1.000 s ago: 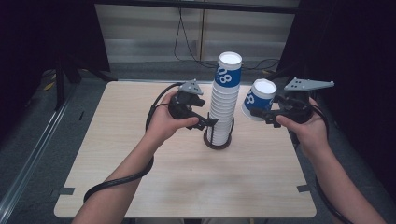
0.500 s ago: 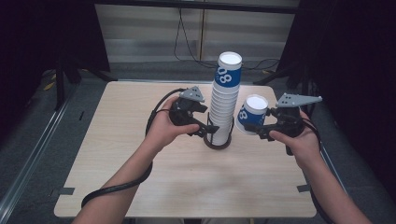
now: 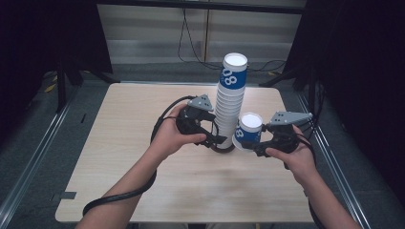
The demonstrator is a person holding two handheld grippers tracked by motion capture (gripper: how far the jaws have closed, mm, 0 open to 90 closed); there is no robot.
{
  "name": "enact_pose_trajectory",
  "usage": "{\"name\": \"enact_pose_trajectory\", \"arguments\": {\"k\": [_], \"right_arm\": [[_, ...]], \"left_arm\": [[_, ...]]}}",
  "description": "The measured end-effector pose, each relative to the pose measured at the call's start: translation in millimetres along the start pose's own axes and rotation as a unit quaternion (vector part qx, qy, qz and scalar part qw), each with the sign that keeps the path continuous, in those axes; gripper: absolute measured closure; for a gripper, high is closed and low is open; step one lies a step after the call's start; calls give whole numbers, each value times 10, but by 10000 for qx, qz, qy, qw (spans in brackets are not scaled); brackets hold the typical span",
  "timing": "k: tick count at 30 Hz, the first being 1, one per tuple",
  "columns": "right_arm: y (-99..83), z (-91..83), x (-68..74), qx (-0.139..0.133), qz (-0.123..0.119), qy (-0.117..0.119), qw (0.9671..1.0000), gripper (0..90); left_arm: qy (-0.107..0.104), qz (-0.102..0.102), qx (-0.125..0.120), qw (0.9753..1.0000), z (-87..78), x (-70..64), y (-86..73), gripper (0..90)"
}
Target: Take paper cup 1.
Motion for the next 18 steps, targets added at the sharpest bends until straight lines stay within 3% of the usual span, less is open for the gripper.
{"name": "enact_pose_trajectory", "arguments": {"k": [7,18], "right_arm": [[-69,92,59,70,-46,71,9999,227],[-158,239,162,181,-146,269,9994,228]], "left_arm": [[-81,-32,-37,10000,29,-44,27,159],[-232,8,118,9997,152,-105,55,158]]}}
Point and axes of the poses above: each handheld gripper's, and its own axes: z roughly forward along the jaws, y roughly out of its top, x roughly to its left, the point moved 5 cm from there along z, roughly forward along the jaws, and after that the axes turned 1 degree about -z, right-handed, at the moved point
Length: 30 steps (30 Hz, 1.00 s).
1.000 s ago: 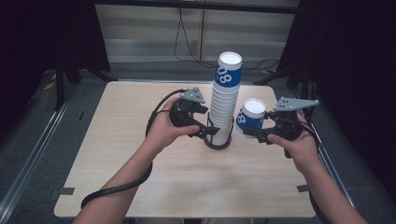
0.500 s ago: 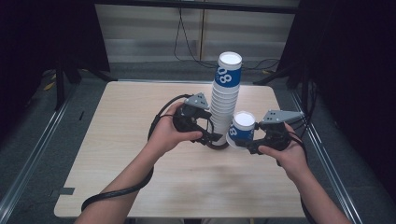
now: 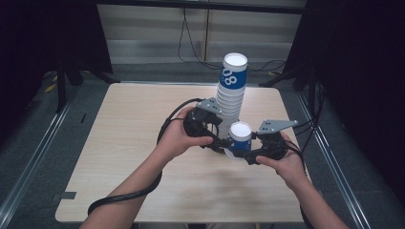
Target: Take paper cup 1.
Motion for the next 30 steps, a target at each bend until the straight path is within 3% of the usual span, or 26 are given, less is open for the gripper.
{"name": "enact_pose_trajectory", "arguments": {"k": [9,19,30], "right_arm": [[-27,73,54,56,-40,110,9999,228],[-54,173,115,153,-108,246,9995,228],[-56,205,130,246,-192,291,9991,228]], "left_arm": [[-73,12,60,10000,63,-13,-7,158],[-126,36,477,9988,114,-16,-59,158],[-152,23,607,9980,144,-16,-68,158]]}}
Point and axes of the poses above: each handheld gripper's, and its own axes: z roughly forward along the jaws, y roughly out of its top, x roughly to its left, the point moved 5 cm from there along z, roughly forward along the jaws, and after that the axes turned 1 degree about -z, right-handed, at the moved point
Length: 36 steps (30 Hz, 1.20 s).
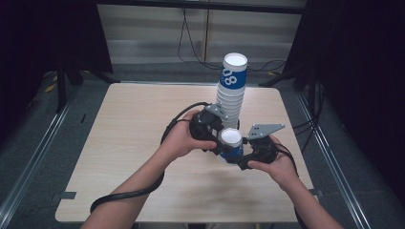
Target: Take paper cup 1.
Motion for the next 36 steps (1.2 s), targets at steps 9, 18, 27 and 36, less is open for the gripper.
{"name": "enact_pose_trajectory", "arguments": {"k": [9,18,27,36], "right_arm": [[-32,11,-10,413,-177,12,9990,229],[-41,22,11,1009,-497,126,9936,229],[-16,6,9,1532,-831,284,9843,229],[18,-2,14,1899,-1126,364,9746,229]], "left_arm": [[-60,20,33,10000,29,-1,-20,158],[-108,13,42,9999,45,-1,-66,158],[-176,-31,28,9998,62,-3,-123,158],[-226,-88,55,9997,93,0,-178,159]]}}
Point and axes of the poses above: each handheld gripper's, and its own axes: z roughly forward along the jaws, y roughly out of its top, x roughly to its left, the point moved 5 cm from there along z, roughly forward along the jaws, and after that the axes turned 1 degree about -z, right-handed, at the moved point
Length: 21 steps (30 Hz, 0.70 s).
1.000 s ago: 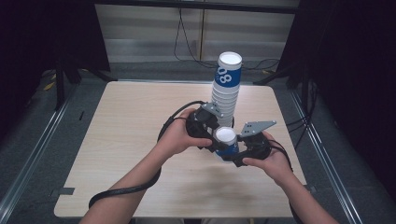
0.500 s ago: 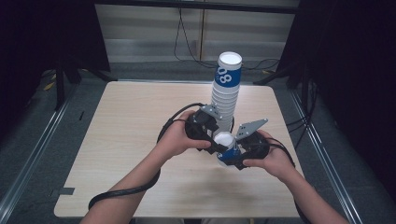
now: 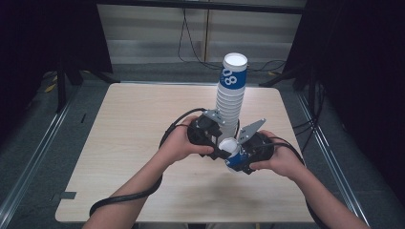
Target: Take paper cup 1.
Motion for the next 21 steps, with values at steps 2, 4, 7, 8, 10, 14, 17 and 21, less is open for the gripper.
{"name": "enact_pose_trajectory", "arguments": {"k": [2,4,7,8,10,14,17,21], "right_arm": [[10,-10,0,41,-15,11,10000,229],[16,-10,-3,89,-55,16,9999,229],[13,-6,-1,223,-89,16,9997,229],[11,0,-1,265,-110,3,9996,229],[6,5,5,343,-150,31,9993,229],[6,18,10,418,-164,29,9990,229],[2,37,19,504,-221,56,9985,229],[6,51,42,636,-227,90,9977,229]], "left_arm": [[-24,-14,-8,10000,8,-6,-1,158],[-38,-6,0,10000,15,-11,-3,158],[-40,-4,9,10000,22,-14,-3,159],[-45,-2,10,10000,28,-17,-5,159],[-35,4,29,10000,32,-16,-12,159],[-38,2,63,10000,48,-7,-35,160],[-68,-9,65,10000,63,-8,-51,161],[-103,6,72,9999,64,-20,-54,170]]}}
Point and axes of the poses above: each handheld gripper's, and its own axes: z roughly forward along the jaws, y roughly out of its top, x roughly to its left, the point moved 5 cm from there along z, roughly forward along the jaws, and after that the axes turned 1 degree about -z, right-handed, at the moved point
